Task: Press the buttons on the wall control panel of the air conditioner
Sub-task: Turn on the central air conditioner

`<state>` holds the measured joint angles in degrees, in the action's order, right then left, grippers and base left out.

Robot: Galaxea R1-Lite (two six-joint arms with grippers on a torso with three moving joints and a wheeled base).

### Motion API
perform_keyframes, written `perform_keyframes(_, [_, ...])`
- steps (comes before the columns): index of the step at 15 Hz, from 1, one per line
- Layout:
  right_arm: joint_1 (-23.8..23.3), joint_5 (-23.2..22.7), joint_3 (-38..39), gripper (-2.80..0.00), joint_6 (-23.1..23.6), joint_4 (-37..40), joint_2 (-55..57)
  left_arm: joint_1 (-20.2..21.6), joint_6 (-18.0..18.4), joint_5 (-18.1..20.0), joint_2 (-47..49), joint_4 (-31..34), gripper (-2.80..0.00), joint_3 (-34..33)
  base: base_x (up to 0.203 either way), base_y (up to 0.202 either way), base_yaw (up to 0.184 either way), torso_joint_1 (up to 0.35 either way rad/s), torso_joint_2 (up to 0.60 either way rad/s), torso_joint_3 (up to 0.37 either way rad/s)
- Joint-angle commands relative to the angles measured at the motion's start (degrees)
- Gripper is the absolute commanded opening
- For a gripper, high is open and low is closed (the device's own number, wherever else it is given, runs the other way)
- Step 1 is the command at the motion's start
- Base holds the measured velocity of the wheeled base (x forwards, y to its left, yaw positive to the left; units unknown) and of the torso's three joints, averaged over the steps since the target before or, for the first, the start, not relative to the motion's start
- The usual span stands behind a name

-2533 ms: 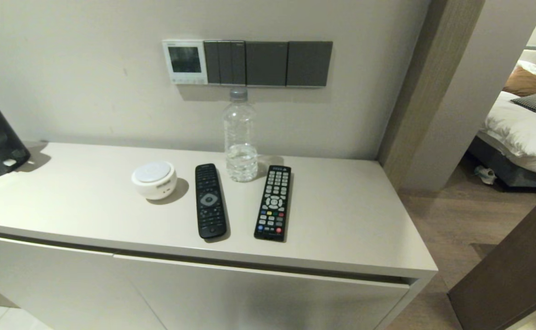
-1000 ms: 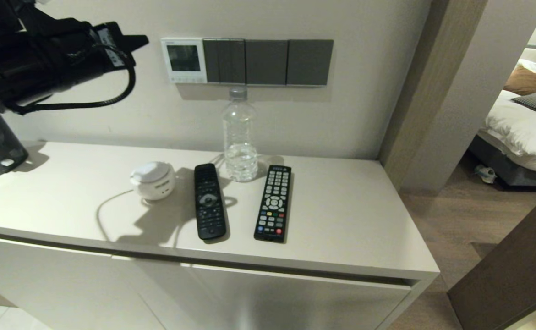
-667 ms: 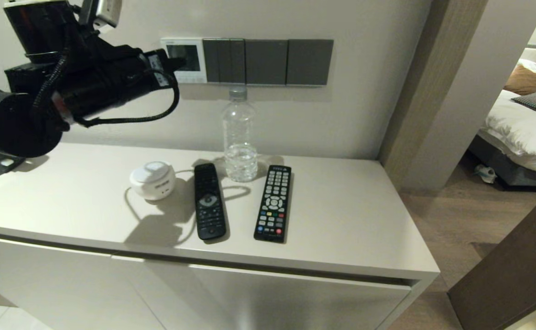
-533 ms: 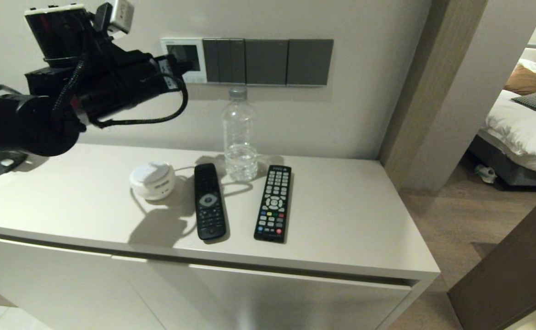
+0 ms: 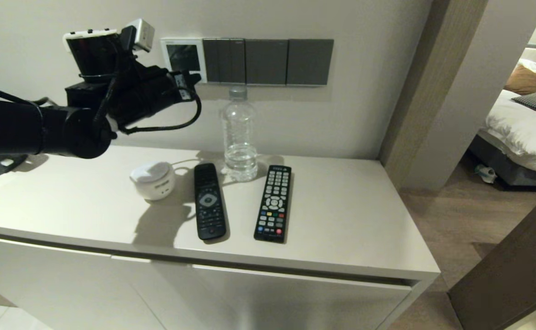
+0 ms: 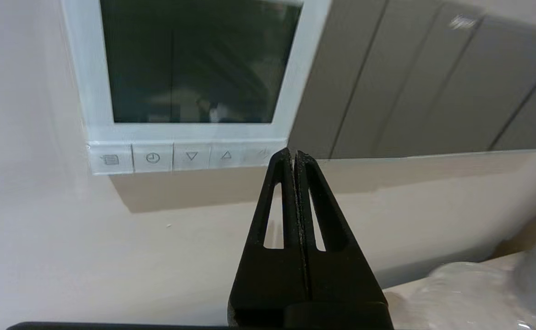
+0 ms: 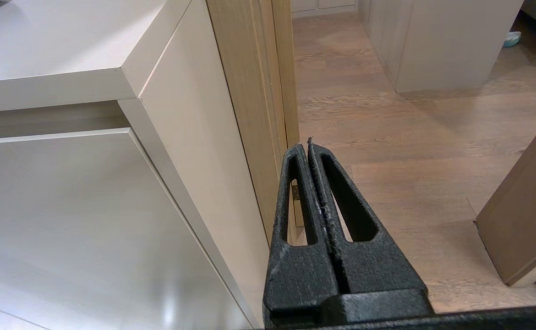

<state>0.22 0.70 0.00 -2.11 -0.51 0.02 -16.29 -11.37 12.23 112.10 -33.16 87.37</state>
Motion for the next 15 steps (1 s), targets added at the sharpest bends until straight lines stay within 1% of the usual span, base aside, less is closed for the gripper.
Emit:
perform_keyframes(1, [0.04,0.00,0.09,-2.80,0.00,-0.02,0.06,0.42,-0.16,0.08,1.34,-0.02,-2.80,0.95,0.000,0.000,0.000,0.000,0.00,0.000])
perform_keyframes(10, [0.04,0.00,0.09,-2.80,0.00,-0.02,0.06,0.99,-0.40,-0.01,3.05,0.38,-2.80,2.63,0.000,0.000,0.000,0.000,0.00,0.000])
perform_keyframes(13, [0.04,0.00,0.09,-2.80,0.00,-0.02,0.06,0.99,-0.23,-1.20,4.00,0.25,-2.80,3.14,0.000,0.000,0.000,0.000,0.00,0.000])
perform_keyframes(15, [0.04,0.00,0.09,-2.80,0.00,-0.02,0.06,0.99,-0.38,-1.15,4.27,0.64,-2.80,3.58,0.000,0.000,0.000,0.000,0.00,0.000])
